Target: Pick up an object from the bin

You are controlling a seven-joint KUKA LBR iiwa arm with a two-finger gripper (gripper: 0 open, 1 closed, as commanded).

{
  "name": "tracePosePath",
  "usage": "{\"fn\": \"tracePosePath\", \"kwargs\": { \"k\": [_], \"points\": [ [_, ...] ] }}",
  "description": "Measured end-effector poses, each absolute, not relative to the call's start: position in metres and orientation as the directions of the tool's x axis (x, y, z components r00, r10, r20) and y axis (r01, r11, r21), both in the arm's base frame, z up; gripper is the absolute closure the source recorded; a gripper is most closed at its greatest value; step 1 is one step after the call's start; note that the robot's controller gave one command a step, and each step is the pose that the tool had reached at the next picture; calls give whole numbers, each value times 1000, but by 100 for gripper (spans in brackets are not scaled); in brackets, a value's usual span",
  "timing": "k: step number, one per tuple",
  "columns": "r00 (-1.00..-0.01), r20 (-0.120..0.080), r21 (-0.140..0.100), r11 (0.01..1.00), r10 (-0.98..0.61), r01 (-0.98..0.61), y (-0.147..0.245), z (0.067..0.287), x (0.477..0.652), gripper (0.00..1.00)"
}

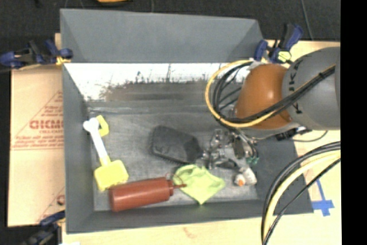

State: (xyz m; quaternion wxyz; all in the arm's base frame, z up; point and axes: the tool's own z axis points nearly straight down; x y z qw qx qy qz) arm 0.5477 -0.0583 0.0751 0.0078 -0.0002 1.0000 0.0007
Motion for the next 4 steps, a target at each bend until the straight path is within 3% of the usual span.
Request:
{"fn": "tracePosePath", "kwargs": {
  "k": [1, 2, 3, 4],
  "points": [
    [-975, 2, 4, 975, 224, 224, -79, 74, 536, 0],
    [-956, -4, 3, 956, 293, 293, -92, 75, 550, 0],
    [-977, -2, 1, 977, 213, 213, -13, 75, 486, 100],
    [-977, -2, 1, 977, 212, 212, -14, 76, 486, 0]
  ]
}}
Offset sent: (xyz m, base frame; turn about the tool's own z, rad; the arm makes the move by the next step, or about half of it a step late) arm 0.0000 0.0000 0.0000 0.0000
